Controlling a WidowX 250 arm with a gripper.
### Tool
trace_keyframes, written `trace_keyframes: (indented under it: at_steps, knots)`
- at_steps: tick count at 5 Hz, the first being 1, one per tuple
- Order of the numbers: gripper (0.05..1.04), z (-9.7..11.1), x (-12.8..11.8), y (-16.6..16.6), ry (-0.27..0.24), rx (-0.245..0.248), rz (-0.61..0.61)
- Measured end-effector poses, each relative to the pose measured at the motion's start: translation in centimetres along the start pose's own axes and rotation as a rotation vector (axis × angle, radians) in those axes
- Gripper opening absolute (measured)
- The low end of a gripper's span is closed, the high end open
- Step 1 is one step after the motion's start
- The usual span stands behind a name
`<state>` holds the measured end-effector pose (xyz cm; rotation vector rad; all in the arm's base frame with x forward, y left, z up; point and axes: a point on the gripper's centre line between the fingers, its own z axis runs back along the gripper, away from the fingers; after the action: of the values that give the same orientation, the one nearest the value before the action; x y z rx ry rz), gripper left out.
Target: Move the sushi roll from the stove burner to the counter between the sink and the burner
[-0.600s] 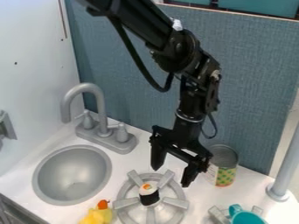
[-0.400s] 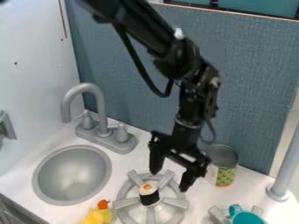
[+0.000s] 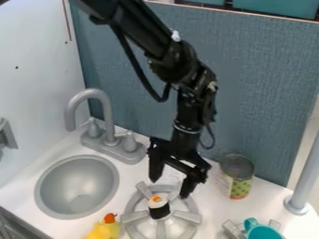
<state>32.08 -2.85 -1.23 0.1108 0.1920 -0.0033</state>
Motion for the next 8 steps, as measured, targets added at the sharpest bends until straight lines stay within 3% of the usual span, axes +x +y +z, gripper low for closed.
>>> trace_keyframes:
  at_steps: [2, 4, 5, 6, 8]
  knots:
    - [1.0, -2.0, 1.3, 2.1, 0.017, -0.016, 0.041]
    - [1.001, -3.3, 1.1, 2.7, 0.055, -0.021, 0.037]
    - [1.001, -4.6, 0.9, 3.4, 0.078, -0.063, 0.053]
    - [1.001, -5.0, 1.0, 3.5, 0.08, -0.068, 0.058]
    - [1.0, -5.7, 1.3, 2.8, 0.046, -0.152, 0.058]
